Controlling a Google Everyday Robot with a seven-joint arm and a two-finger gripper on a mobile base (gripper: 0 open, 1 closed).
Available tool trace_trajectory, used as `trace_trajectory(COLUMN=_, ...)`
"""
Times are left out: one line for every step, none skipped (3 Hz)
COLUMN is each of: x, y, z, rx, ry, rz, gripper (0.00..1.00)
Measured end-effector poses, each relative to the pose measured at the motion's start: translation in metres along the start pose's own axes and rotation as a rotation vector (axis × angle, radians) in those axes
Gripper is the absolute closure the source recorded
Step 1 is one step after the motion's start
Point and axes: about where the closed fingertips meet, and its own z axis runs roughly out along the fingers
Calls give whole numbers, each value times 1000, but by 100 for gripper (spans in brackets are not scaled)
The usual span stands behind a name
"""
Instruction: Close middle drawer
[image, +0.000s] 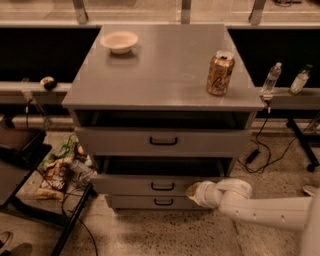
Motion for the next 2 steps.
trace_trajectory(x=0, y=1, z=0, rx=0, ry=0, rz=0, gripper=73)
trace_trajectory(x=0, y=1, z=0, rx=0, ry=0, rz=0, gripper=50)
